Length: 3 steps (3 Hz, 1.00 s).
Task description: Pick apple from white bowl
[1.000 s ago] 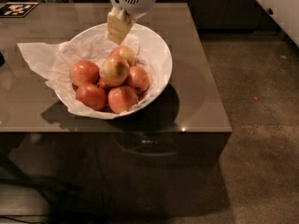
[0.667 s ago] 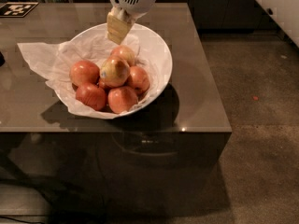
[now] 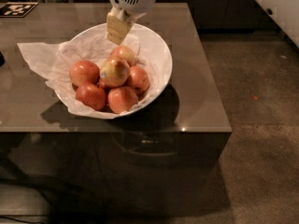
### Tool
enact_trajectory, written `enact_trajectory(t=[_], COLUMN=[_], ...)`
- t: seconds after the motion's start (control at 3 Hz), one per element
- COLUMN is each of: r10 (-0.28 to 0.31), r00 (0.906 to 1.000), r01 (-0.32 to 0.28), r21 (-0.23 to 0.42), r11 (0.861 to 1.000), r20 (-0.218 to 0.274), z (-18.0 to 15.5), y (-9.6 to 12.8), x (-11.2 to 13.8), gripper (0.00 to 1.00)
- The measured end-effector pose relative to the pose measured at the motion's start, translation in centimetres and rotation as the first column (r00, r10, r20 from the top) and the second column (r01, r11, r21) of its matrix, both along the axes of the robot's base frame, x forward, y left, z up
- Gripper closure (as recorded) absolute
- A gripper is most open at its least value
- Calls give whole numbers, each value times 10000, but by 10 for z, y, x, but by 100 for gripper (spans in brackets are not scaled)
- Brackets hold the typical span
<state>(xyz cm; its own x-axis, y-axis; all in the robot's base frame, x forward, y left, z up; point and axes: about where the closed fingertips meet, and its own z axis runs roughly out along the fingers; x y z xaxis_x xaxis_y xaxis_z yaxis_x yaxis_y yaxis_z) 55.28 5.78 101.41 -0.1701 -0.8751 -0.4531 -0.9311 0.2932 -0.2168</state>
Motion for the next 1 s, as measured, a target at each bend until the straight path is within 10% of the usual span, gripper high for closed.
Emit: enact_trajectory(t=[0.33, 1.0], r10=[0, -2], r00=[10000, 10000], r01=[0, 2], r21=[0, -2], r11=[10000, 10000], r20=[0, 0], z=[0, 0], y=[0, 0], x=[0, 0], gripper=[11, 0])
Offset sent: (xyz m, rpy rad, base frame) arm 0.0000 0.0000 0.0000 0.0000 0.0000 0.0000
